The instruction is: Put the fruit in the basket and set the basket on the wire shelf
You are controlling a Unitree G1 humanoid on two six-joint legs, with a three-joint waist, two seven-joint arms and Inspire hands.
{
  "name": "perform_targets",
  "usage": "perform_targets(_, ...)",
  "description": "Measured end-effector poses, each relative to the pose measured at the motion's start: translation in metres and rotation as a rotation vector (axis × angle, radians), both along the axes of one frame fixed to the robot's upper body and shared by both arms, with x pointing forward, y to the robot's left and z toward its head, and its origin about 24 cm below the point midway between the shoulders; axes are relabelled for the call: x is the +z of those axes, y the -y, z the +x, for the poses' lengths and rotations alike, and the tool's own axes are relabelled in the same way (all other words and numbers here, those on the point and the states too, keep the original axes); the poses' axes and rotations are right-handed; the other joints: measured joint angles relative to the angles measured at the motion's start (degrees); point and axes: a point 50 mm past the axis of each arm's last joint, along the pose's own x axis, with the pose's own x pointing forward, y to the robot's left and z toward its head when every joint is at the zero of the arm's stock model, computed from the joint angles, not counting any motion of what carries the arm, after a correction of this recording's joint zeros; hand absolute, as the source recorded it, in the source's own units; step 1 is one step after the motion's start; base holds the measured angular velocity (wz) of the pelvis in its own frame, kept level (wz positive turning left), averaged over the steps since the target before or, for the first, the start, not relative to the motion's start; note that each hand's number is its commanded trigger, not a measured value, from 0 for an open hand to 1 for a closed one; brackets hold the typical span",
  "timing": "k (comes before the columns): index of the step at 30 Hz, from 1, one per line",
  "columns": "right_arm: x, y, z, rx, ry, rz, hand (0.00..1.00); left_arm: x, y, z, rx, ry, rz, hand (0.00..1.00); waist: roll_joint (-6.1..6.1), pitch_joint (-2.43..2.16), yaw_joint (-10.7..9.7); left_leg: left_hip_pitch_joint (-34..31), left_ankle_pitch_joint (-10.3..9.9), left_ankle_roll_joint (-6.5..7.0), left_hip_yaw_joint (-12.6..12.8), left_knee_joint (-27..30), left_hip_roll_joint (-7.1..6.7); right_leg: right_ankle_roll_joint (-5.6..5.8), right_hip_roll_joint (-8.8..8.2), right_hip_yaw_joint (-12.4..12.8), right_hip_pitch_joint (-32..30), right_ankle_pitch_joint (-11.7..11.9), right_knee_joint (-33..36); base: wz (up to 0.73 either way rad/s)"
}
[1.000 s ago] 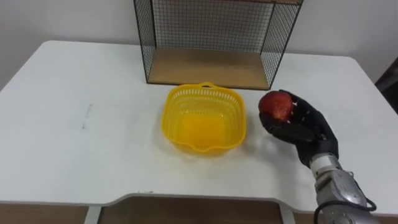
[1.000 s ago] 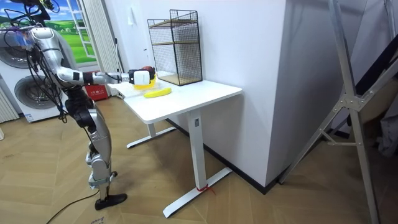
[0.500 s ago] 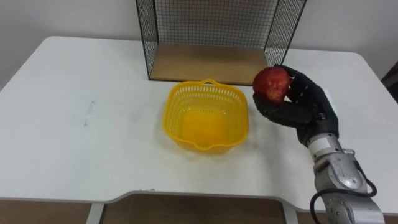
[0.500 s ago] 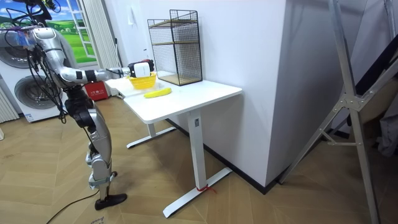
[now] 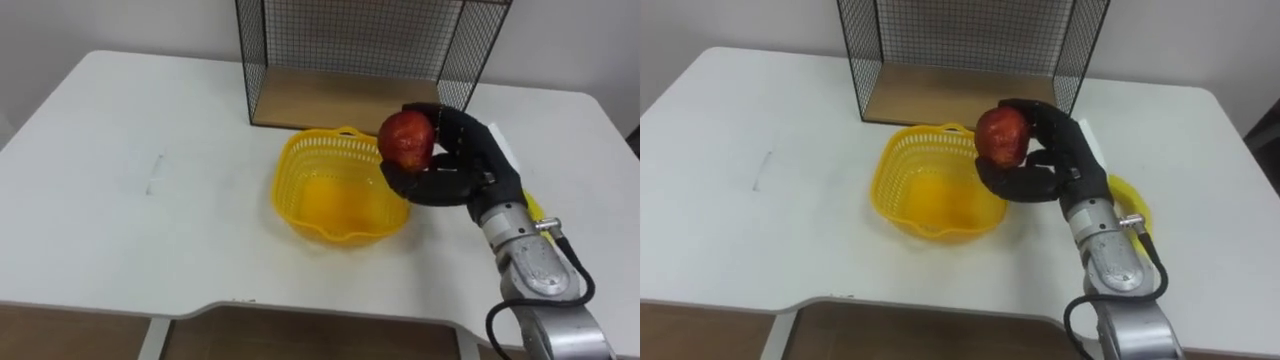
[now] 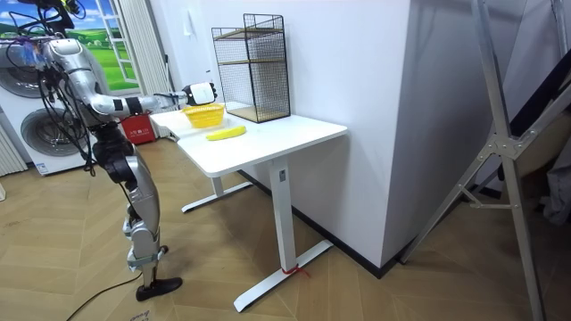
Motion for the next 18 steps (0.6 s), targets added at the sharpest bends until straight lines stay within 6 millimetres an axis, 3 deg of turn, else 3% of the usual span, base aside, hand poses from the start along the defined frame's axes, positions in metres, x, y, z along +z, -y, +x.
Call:
perform_targets(2, -0.002, -0.006, 0.000, 0.029, -0.008, -0.014, 1.00, 0.001, -0.002, 0.002, -0.002, 0.005, 0.004, 0.00, -0.27, 0.12, 0.3, 0.0, 0.0, 0.00, 0.0, 0.0, 0.00, 0.00, 0.00, 0.0, 0.0, 0.0, 0.0, 0.00)
perform_targets(3, -0.003, -0.009, -0.001, 0.053, -0.014, -0.020, 0.87, 0.001, -0.003, 0.004, -0.005, 0.008, 0.007, 0.00, -0.45, 0.16, 0.5, 0.0, 0.0, 0.00, 0.0, 0.0, -0.01, 0.00, 0.00, -0.1, 0.0, 0.0, 0.0, 0.00)
perform_targets(5, -0.005, -0.015, -0.002, 0.083, -0.023, -0.022, 0.00, 0.001, -0.003, 0.005, -0.007, 0.011, 0.008, 0.00, -0.62, 0.09, 0.9, 0.0, 0.0, 0.00, 0.0, -0.1, 0.00, 0.01, -0.01, -0.2, 0.0, 0.0, 0.0, 0.00)
perform_targets(18, -0.011, -0.024, -0.004, 0.148, -0.067, -0.029, 0.00, 0.000, -0.003, 0.001, -0.001, -0.014, 0.009, 0.00, -0.30, 0.18, 1.1, -0.2, 0.0, 0.00, -0.6, 0.0, 0.00, -0.01, -0.02, -0.8, 0.1, 0.0, 0.0, 0.01)
